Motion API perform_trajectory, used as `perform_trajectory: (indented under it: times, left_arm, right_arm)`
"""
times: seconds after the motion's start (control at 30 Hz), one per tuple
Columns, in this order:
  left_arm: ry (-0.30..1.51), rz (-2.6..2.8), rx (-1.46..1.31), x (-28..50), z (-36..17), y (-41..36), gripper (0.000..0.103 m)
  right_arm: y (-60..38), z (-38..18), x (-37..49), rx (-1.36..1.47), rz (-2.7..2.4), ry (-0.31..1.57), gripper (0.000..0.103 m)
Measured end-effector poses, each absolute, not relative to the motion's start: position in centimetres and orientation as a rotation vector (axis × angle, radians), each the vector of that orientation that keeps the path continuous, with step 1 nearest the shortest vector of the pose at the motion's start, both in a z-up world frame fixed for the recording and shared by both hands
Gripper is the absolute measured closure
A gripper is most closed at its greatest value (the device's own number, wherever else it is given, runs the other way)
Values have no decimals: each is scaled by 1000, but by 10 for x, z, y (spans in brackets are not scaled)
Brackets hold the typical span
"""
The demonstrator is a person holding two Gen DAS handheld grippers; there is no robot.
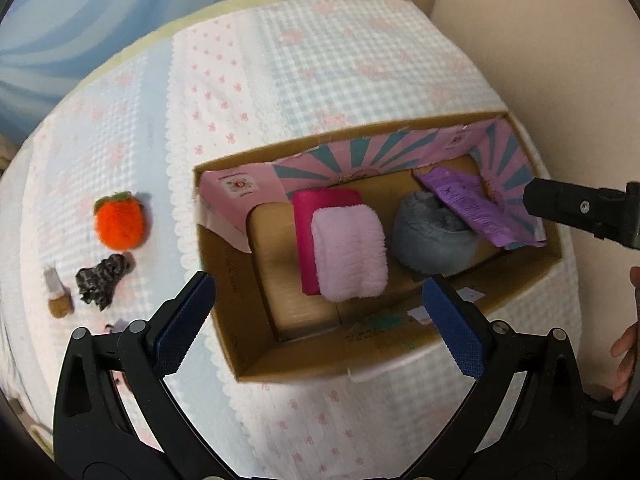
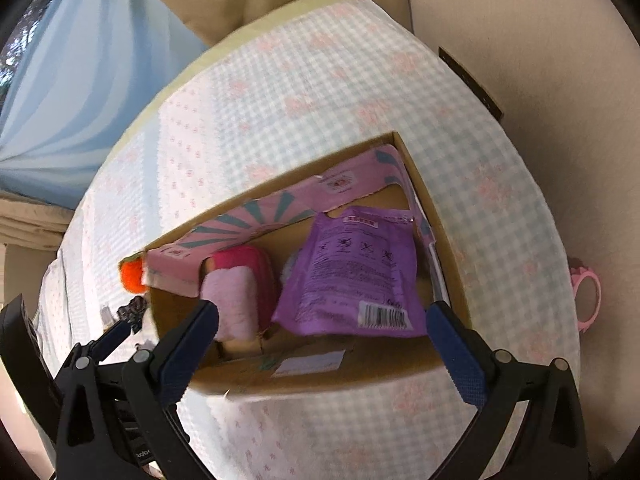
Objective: Organize soft objects
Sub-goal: 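Withdraw both tools from the box toward the remaining items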
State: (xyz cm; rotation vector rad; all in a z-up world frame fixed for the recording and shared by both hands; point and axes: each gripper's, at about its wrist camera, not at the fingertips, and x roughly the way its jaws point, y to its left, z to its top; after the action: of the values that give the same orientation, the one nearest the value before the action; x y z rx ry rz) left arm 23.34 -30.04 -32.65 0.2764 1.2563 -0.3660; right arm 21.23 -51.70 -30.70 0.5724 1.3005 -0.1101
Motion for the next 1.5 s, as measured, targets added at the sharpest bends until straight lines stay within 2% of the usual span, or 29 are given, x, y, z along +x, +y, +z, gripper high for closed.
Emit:
perform_trajectory:
  times: [0.43, 0.73, 0.87, 1.13, 1.5]
  left_arm:
    - [1114, -335, 172, 183, -223, -252, 0]
    - [980, -258, 97, 142, -136, -185, 0]
    - [932, -211, 72, 122, -112, -150, 0]
    - [876, -85, 5, 95, -97, -68, 0]
    - [880, -26, -30, 105, -118, 80, 0]
  right_arm:
    - [-480, -189, 162, 382, -91, 1151, 0]
    - [-426, -103, 126, 196, -52, 1000, 0]
    - [-404, -88, 115, 168, -28, 945, 0]
    - [-343, -74, 112, 122, 91, 875, 0]
    - [-213, -109, 138, 130, 159, 944, 0]
